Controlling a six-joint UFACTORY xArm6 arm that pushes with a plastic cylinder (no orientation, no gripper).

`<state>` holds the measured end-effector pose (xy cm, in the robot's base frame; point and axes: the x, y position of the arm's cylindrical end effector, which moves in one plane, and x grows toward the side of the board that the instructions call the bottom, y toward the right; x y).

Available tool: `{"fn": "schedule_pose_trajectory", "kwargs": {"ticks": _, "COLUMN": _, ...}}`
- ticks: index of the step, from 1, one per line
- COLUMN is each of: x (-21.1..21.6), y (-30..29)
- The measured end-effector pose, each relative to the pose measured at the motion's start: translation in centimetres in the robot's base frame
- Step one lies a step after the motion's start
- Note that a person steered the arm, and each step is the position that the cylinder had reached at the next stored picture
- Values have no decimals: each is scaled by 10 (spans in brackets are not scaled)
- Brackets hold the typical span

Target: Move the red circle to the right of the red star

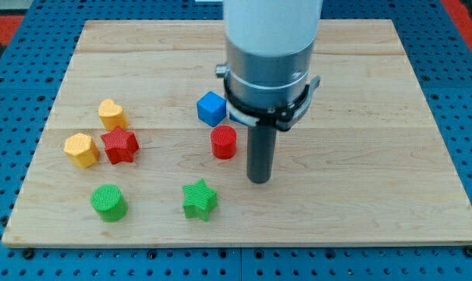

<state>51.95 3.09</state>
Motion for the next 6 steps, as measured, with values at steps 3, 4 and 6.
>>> {"fn": "schedule_pose_trajectory", "kwargs": {"ticks": 3, "x": -25, "y": -46}}
{"fn": "schedule_pose_trajectory", "kwargs": {"ticks": 4, "x": -27, "y": 7}}
{"fn": "schedule_pose_trajectory", "kwargs": {"ticks": 6, "x": -91, "y": -79}}
